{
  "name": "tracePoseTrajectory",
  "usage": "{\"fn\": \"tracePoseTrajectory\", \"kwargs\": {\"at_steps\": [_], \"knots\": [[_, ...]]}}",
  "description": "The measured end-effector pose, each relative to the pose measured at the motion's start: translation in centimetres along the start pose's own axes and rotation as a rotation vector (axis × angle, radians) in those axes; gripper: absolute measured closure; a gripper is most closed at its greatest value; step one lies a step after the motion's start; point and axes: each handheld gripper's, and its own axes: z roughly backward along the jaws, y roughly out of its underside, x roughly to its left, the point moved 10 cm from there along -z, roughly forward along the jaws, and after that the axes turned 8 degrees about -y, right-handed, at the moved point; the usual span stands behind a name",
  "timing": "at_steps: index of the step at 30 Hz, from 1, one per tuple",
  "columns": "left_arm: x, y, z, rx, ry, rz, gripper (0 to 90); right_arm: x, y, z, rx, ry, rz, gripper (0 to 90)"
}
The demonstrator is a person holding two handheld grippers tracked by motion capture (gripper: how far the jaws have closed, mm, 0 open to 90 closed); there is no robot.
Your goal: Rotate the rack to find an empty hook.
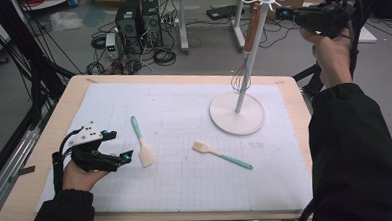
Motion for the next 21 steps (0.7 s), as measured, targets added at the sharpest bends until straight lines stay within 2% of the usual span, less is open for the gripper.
{"fn": "tracePoseTrajectory", "kwargs": {"at_steps": [21], "knots": [[0.1,-0.1,0.2,-0.004,0.001,-0.001,10.1,1.0,-0.5,-2.1,0.028,0.016,0.024,89.3]]}}
